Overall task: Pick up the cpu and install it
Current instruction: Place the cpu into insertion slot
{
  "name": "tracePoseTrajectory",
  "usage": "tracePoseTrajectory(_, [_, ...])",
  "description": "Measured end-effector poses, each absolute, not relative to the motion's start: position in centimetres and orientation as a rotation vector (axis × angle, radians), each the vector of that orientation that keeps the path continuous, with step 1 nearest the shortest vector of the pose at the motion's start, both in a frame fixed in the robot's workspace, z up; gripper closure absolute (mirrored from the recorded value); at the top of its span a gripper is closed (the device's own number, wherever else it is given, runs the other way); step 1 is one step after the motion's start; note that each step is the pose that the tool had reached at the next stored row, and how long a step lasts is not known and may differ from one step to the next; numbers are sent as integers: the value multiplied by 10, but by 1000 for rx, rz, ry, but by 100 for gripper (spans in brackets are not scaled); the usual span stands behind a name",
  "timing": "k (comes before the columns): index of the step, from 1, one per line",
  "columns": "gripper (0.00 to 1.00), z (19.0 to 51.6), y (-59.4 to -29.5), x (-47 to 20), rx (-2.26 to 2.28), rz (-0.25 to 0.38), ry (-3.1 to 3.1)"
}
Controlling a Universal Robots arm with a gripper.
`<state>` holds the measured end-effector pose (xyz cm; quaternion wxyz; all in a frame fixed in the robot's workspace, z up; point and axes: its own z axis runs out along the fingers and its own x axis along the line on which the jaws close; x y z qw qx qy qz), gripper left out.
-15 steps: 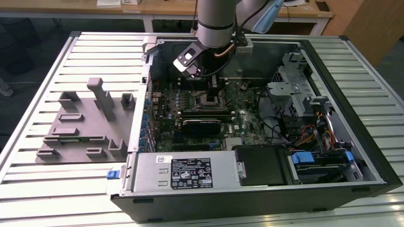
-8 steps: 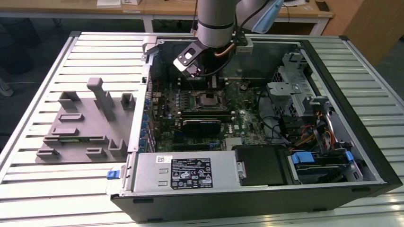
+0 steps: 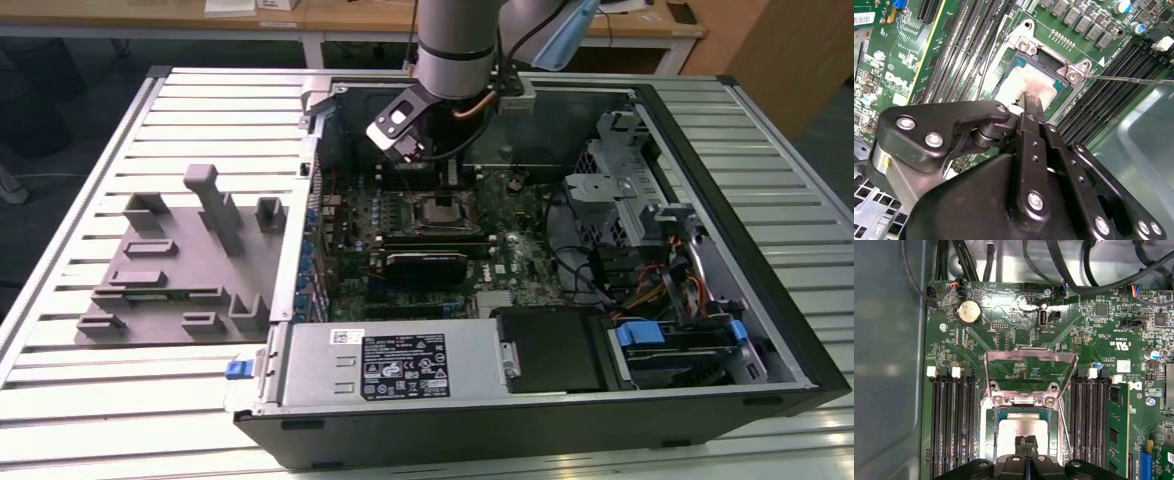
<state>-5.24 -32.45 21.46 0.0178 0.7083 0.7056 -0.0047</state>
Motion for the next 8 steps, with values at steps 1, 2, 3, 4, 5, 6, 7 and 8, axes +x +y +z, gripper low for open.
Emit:
tracePoseTrajectory(1, [89, 215, -325, -52, 2200, -15, 2192])
tracePoseTrajectory(2, [89, 215, -325, -52, 2200, -15, 2192])
tracePoseTrajectory(3, [89, 215, -325, -52, 2200, -15, 2192])
tracePoseTrajectory(4, [89, 215, -325, -52, 2200, -15, 2192])
tracePoseTrajectory(5, [89, 216, -325, -52, 2200, -15, 2192])
tracePoseTrajectory(6, [89, 216, -325, -52, 2200, -15, 2192])
tracePoseTrajectory(7, [89, 216, -325, -52, 2200, -15, 2192])
tracePoseTrajectory(8, [89, 217, -325, -52, 2200, -15, 2192])
